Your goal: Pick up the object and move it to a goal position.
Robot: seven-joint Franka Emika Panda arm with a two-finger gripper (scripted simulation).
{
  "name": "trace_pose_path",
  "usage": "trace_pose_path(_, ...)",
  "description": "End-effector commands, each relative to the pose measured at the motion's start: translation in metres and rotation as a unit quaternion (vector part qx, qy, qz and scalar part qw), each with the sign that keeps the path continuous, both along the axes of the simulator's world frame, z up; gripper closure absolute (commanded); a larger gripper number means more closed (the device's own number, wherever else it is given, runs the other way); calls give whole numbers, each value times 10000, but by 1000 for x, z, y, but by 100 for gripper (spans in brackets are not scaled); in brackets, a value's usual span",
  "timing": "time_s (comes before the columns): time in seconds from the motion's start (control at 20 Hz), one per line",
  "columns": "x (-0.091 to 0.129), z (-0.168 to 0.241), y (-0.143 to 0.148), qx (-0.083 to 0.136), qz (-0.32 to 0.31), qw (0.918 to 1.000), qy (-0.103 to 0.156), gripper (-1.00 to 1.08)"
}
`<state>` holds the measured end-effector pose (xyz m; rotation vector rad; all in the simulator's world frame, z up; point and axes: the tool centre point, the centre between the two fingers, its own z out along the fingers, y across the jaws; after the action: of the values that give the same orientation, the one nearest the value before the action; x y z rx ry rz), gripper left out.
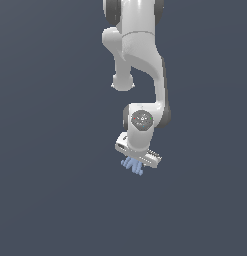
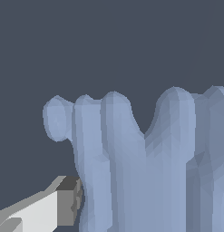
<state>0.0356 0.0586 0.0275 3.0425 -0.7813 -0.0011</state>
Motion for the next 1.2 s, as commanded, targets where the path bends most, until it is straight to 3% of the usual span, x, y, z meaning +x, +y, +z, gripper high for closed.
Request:
trace_pose_path(0.0,-7,7,7,1,3,10000,-3,108)
trace_pose_path(1.15,-138,132,125,-1,5,10000,-5,108)
